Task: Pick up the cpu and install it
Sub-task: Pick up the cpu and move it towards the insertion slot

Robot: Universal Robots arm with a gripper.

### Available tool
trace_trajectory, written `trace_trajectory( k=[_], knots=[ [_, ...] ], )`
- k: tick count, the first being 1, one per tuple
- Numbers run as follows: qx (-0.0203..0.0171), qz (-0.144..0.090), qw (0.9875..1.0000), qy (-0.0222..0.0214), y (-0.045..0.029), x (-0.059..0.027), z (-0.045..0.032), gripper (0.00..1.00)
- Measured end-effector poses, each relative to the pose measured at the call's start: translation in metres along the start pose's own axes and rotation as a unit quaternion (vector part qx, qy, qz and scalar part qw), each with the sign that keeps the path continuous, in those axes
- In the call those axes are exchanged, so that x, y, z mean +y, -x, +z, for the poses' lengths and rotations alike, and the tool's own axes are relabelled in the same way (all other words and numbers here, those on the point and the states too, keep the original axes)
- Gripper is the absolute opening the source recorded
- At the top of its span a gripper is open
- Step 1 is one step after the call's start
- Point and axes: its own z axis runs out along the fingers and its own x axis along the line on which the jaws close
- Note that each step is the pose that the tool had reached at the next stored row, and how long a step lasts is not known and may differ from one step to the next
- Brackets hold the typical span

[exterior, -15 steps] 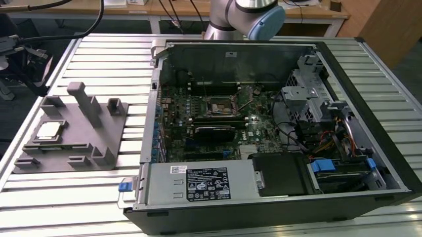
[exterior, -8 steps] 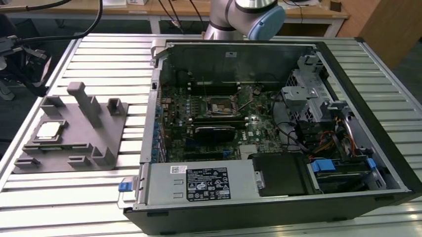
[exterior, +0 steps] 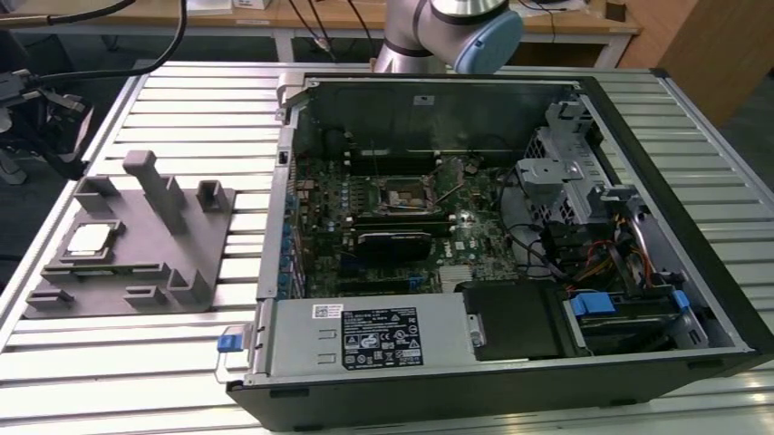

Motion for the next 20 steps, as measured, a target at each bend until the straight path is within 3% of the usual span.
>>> trace_trajectory(
  k=[7,20],
  knots=[
    [0.0000,0.000,1.0000,0.0000,-0.0043,-0.0006,0.0072,0.11],
    [-0.0007,0.000,1.0000,0.0001,-0.0395,-0.0042,0.0239,0.11]
  ],
)
